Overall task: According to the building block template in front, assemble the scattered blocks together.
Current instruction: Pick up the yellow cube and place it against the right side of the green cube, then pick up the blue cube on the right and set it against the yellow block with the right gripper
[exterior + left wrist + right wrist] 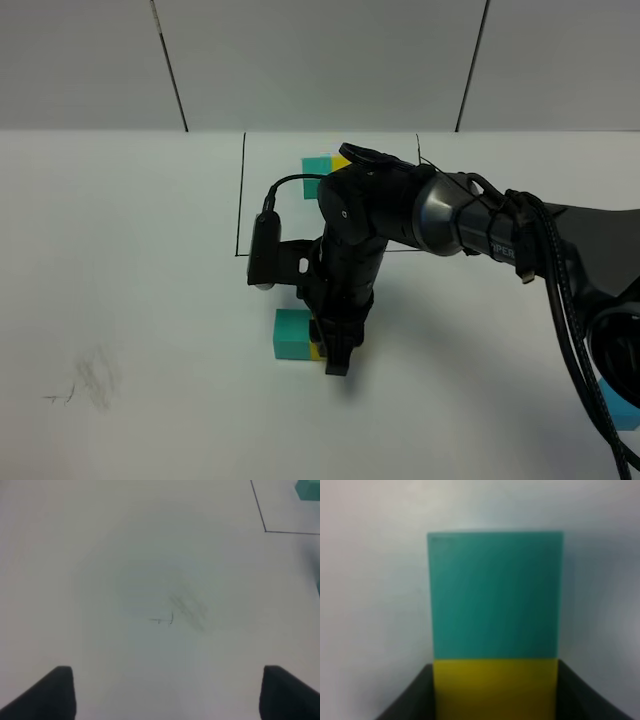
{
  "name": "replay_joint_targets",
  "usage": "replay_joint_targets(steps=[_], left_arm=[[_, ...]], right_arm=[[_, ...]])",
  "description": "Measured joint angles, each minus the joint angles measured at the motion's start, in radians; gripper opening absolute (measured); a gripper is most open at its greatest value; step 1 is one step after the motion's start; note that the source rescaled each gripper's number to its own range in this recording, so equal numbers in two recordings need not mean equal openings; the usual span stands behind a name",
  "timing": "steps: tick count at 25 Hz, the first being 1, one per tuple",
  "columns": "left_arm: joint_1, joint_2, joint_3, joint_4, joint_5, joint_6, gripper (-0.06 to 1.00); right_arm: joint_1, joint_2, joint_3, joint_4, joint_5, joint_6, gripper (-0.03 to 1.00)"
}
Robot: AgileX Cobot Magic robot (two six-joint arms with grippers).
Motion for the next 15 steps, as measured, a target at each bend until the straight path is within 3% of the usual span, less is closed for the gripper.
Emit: replay_joint_targets(steps=[1,5,7,11,15], left_arm=[[0.0,0.0,0.0,0.0,0.0,0.0,0.63],[0.0,0.0,0.0,0.0,0.0,0.0,0.63],[0.0,0.0,0.0,0.0,0.0,0.0,0.63],[0.0,0.0,0.0,0.0,0.0,0.0,0.63],[0.0,0.0,0.0,0.0,0.0,0.0,0.63]], right_arm=[[0.0,-0.001,-0.005,-0.007,0.011,0.023,0.27],[0.0,-0.046,-0.006,-0.073,0.062,0.195,0.74],[-0.006,-0.087,-0.006,-0.117,0.085,0.309,0.91],[-0.053,-0.182,0.052,-0.185,0.105,0.585,0.99],[-0.161,-0.326,0.271,-0.233,0.015,0.872,0.98]])
